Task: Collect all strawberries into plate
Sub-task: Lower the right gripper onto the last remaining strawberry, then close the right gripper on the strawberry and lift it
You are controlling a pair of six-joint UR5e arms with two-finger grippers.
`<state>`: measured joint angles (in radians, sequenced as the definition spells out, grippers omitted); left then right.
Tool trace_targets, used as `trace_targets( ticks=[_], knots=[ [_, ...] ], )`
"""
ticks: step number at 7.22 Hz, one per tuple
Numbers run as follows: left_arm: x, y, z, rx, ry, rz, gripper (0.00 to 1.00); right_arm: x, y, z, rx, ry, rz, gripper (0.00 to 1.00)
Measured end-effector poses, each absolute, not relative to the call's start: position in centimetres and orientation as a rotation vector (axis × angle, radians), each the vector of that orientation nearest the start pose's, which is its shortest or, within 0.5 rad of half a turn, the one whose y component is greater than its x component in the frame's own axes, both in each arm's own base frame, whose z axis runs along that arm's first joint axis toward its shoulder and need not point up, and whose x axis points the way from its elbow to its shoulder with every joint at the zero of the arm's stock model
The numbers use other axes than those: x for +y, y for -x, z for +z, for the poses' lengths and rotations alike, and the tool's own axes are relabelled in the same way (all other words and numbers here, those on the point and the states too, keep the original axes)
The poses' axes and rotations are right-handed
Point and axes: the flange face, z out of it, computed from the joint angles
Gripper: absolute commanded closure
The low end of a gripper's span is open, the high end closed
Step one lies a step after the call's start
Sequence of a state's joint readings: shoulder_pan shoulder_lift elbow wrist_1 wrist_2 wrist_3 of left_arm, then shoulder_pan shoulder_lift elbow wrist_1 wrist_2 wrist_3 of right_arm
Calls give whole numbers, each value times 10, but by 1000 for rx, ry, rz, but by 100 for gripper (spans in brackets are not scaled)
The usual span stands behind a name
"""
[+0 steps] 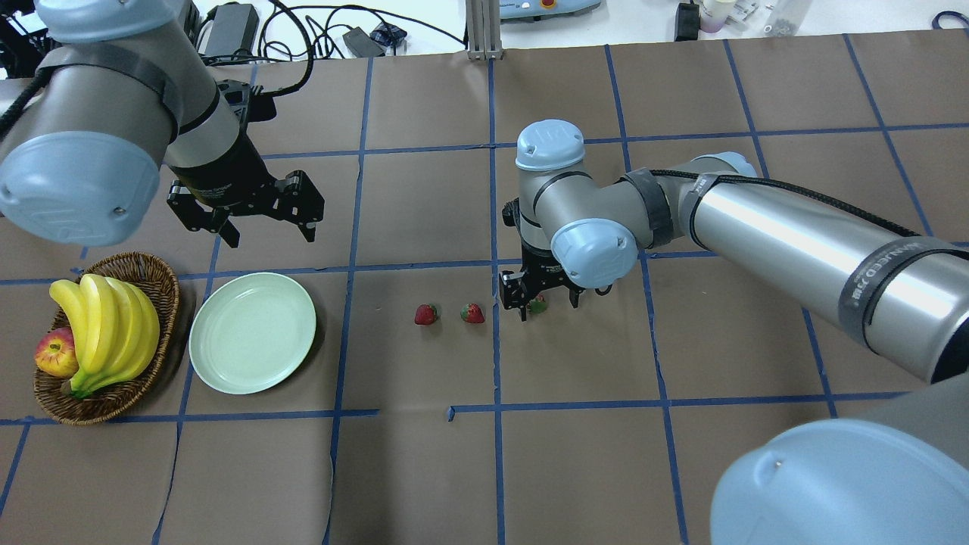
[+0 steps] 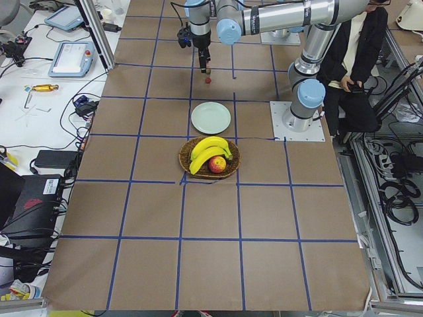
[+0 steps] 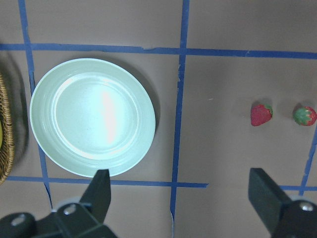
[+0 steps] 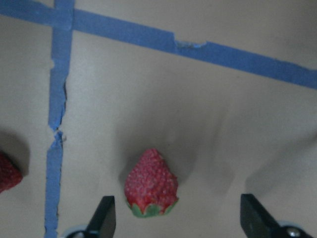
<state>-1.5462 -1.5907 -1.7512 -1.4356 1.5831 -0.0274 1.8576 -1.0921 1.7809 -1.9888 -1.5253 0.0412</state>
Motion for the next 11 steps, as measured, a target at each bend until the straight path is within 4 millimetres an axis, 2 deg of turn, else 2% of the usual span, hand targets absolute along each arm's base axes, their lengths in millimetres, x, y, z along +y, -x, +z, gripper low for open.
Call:
trace_targets(
  ticks=[1,2,3,4,7,8,11],
  knots=[
    [-489,120,403,3126,81,103,0,-505,-293,165,3089,371,437,46],
    [-489,120,403,3126,81,104,0,-506,-293,165,3089,371,437,75],
    [-489,120,403,3126,81,105,0,-507,-293,166,3089,371,432,97],
    [-489,120,403,3126,81,107,0,-509,-294,167,3090,372,424,100],
    [-487,120,399,3126,81,119,0,-514,-295,174,3092,373,372,100],
    [-487,120,399,3126,81,120,0,-520,-297,184,3095,365,331,100],
    [-488,120,403,3126,80,105,0,-553,-307,238,3091,349,153,100]
  ],
)
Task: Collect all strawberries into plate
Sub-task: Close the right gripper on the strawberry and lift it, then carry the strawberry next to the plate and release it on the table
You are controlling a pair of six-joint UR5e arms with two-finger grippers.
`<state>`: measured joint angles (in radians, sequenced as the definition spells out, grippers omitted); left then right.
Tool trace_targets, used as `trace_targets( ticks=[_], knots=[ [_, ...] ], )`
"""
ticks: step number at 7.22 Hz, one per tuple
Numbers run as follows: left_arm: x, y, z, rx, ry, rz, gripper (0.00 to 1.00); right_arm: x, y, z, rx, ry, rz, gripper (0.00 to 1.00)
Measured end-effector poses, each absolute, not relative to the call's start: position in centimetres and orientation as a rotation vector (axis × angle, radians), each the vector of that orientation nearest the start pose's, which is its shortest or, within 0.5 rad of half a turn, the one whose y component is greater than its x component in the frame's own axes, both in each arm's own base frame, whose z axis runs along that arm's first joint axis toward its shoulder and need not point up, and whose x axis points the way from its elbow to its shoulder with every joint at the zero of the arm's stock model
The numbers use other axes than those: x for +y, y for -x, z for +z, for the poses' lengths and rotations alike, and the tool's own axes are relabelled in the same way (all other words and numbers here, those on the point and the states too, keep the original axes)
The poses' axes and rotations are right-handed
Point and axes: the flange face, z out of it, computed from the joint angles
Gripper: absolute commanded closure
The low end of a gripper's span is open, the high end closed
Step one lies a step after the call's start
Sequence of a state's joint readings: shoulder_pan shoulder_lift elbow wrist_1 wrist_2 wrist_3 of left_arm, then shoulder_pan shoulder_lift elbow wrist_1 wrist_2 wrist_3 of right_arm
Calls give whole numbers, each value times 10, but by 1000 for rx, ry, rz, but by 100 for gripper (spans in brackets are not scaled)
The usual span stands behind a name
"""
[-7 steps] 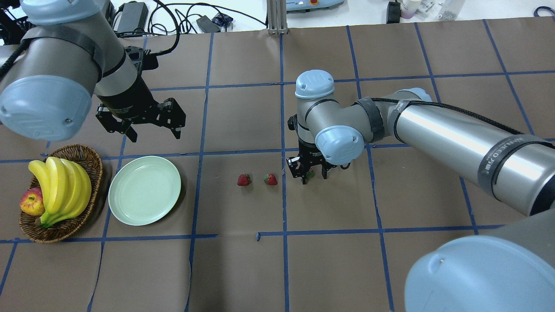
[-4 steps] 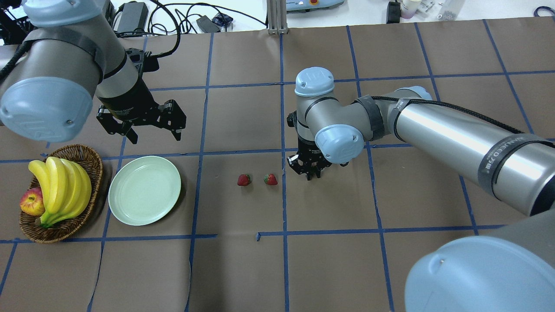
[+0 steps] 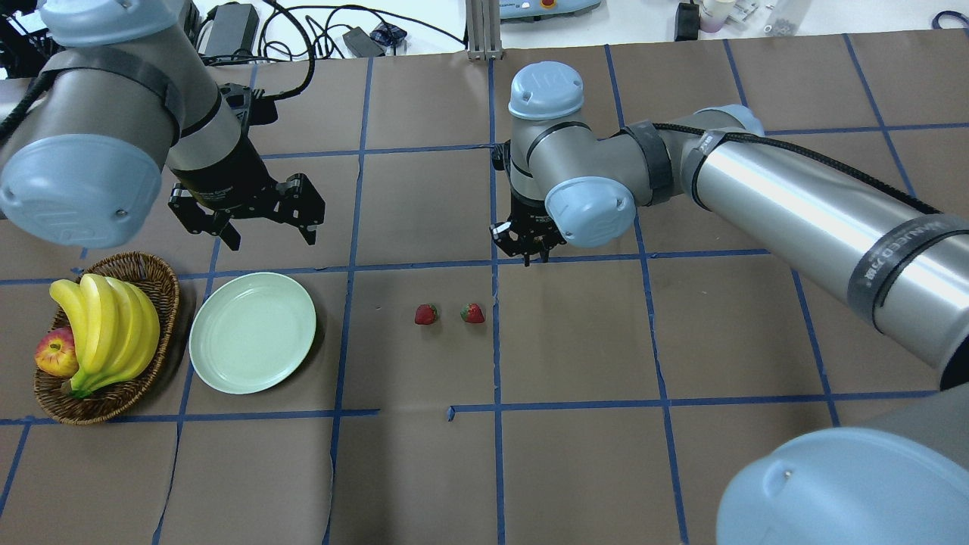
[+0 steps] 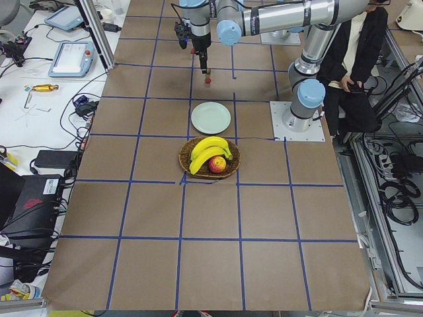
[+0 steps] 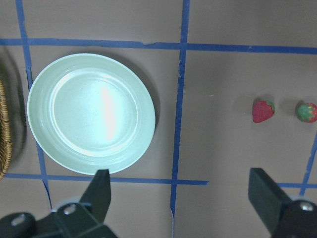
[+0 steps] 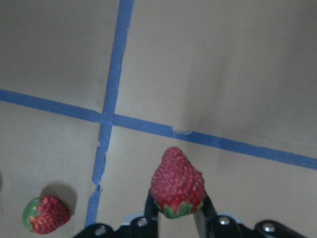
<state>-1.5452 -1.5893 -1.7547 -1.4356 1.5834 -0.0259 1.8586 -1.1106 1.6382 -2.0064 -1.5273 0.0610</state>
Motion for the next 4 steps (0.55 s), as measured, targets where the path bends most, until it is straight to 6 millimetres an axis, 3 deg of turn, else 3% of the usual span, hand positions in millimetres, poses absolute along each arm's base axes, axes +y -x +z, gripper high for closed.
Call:
trace_targets(
  ticks=[2,4],
  knots=[
    [-489,117,407,3124,86,88,0,-550,-327,261,3090,320,93,100],
    [-489,112,417,3125,61,60,0,-532,-372,280,3083,303,48,100]
  ],
)
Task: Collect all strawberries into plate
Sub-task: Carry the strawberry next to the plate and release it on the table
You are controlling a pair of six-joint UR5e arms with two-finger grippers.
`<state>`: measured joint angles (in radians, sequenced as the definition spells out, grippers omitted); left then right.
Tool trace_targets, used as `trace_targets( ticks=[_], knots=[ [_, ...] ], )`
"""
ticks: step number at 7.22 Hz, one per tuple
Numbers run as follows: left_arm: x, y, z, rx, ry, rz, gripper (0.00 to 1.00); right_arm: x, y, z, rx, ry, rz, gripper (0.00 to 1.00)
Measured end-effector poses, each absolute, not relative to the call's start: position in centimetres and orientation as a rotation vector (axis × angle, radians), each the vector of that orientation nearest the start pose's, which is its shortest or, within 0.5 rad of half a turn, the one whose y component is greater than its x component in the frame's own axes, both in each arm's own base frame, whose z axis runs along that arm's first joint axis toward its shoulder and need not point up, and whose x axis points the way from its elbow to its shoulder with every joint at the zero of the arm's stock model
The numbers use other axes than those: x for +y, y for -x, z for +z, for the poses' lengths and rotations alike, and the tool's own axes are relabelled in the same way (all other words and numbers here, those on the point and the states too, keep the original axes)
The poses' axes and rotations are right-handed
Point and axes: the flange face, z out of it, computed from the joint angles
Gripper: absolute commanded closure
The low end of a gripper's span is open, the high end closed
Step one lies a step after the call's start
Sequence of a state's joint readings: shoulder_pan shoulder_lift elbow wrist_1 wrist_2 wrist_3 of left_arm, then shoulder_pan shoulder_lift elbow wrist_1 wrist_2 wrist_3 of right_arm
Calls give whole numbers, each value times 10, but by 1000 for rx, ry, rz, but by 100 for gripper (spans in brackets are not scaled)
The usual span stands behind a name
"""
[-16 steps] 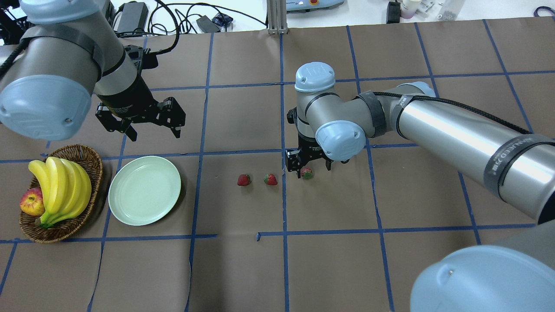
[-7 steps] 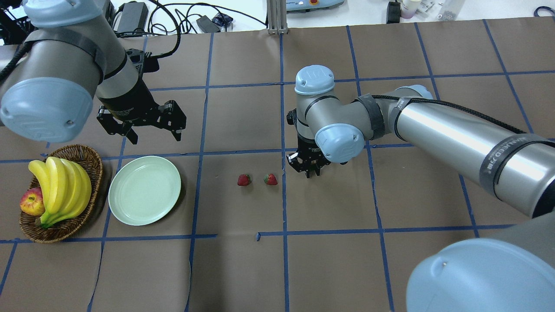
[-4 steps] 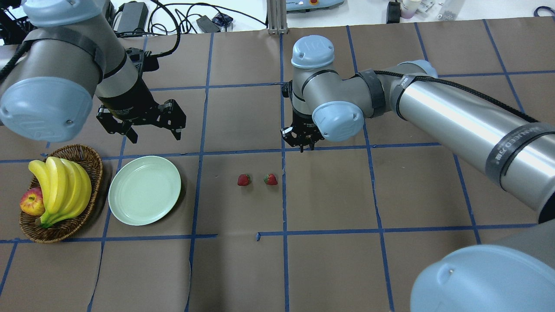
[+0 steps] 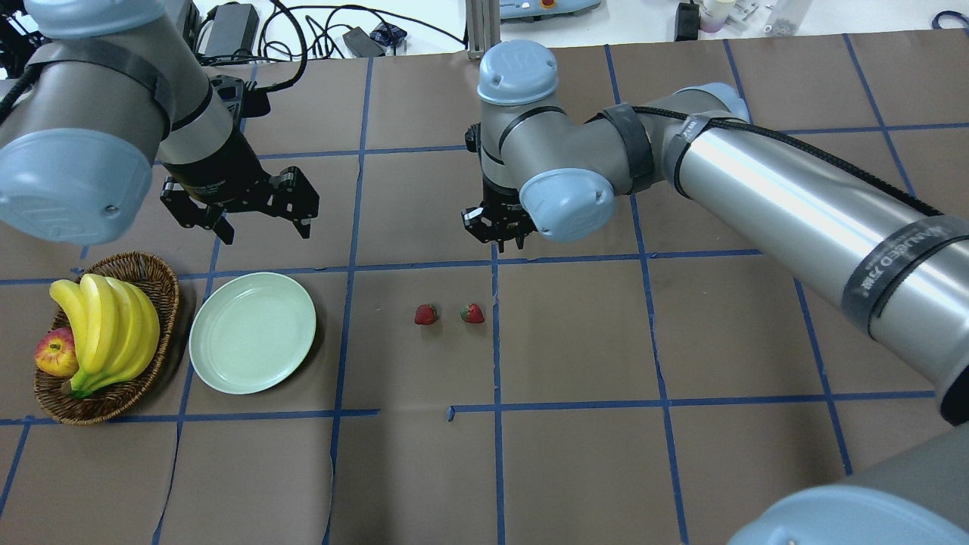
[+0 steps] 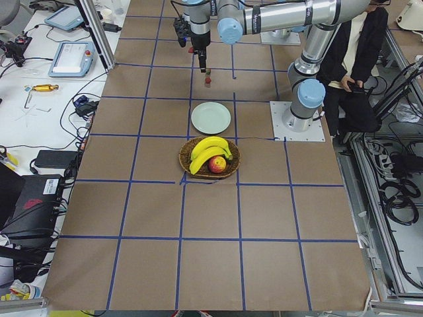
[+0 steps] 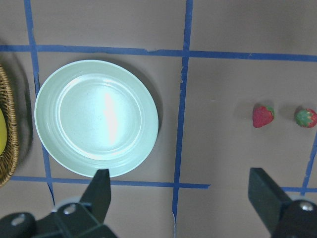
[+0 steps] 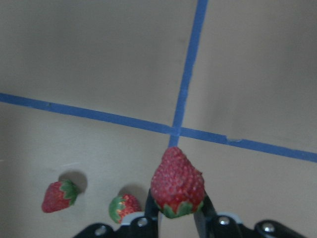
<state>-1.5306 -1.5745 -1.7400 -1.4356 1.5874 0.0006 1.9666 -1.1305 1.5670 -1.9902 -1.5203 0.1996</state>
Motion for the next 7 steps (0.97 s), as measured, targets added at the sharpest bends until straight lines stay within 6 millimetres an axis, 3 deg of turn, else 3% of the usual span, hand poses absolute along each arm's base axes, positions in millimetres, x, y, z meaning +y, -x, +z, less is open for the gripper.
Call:
trace_targets(
  ticks=[3,7],
  knots=[
    [-490,90,433,3123,98,11,0,-504,-427,283,3049,300,57,100],
    [-487,81,439,3124,71,1,0,-486,-474,245,3011,337,131,100]
  ],
)
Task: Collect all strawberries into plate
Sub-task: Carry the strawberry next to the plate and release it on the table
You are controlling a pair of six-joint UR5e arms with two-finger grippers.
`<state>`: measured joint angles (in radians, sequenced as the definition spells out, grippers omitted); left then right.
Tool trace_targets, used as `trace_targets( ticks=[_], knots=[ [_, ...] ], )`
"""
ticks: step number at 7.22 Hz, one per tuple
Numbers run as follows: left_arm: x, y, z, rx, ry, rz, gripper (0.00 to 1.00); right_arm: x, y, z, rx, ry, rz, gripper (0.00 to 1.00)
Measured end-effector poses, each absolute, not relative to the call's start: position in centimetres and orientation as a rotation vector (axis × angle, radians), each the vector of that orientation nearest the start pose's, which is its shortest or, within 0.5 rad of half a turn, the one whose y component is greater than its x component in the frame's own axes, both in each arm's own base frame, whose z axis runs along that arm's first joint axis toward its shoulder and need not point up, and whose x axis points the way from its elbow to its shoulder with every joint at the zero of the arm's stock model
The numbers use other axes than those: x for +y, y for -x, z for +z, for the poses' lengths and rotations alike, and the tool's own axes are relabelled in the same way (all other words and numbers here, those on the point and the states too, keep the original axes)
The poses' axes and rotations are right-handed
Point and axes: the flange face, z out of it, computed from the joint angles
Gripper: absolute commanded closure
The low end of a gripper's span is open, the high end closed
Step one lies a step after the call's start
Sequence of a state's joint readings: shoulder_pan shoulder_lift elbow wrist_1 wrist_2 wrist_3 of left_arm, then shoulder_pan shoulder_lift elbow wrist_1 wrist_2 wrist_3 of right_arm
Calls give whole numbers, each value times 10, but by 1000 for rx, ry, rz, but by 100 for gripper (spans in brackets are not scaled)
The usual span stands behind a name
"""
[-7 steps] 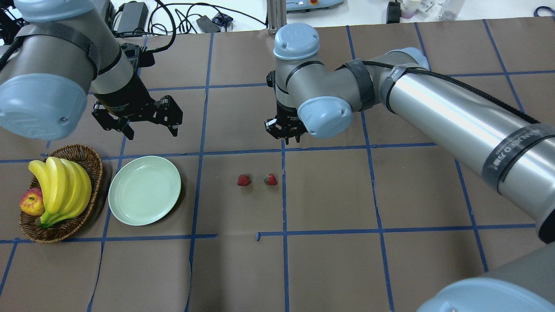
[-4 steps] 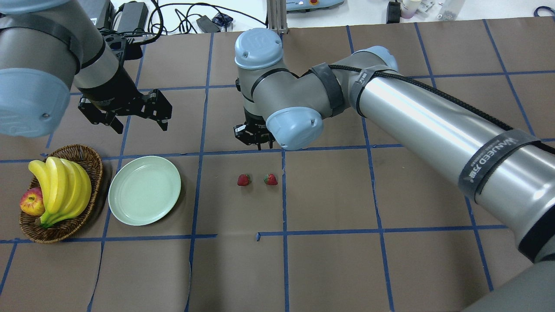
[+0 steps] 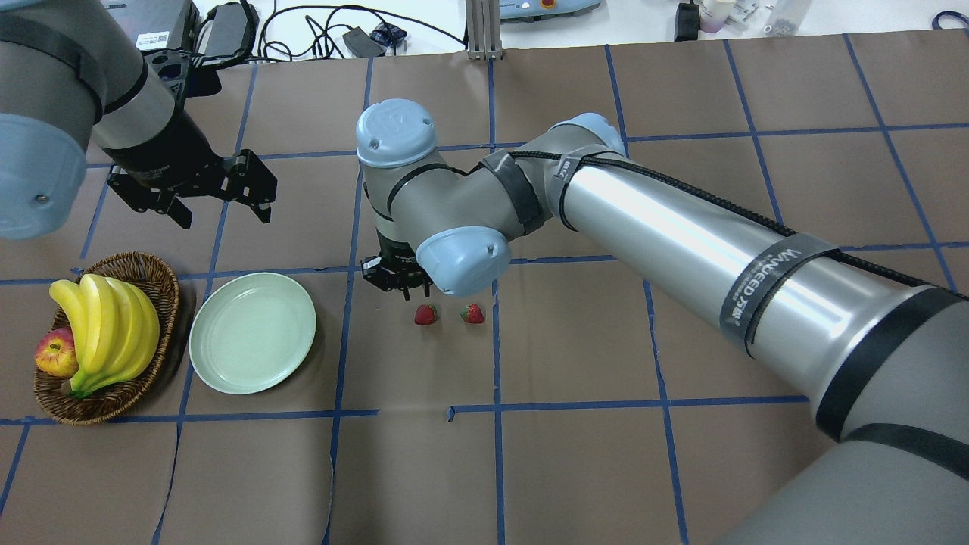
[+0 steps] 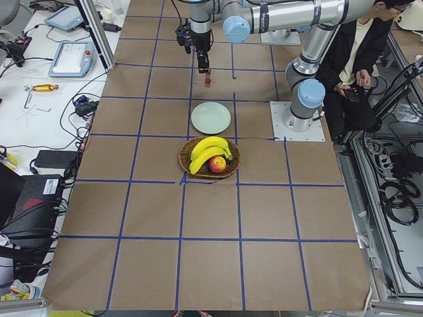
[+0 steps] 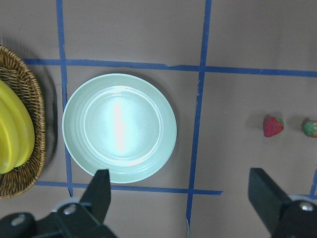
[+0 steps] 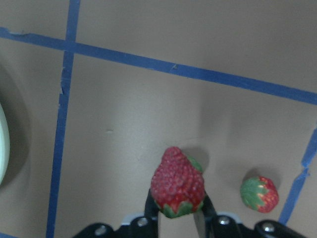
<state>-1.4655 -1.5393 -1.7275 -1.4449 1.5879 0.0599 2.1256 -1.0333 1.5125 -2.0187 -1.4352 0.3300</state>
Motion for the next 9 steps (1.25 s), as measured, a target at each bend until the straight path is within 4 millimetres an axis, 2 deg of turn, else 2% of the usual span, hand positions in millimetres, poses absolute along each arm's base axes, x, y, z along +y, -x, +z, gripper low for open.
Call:
trace_targets(
  ticks=[2,5,6,7,9],
  knots=[
    [-486,81,437,3124,70,8,0,-480,-492,232,2985,345,167,100],
    [-485,81,435,3125,69,16,0,-473,-505,210,2962,349,231,100],
    [-485,81,434,3125,69,18,0,-471,-508,203,2957,353,246,90],
    [-485,81,434,3125,68,19,0,-469,-511,198,2950,355,256,74],
    [-484,82,433,3125,67,23,0,-469,-513,194,2937,354,266,57]
  ],
)
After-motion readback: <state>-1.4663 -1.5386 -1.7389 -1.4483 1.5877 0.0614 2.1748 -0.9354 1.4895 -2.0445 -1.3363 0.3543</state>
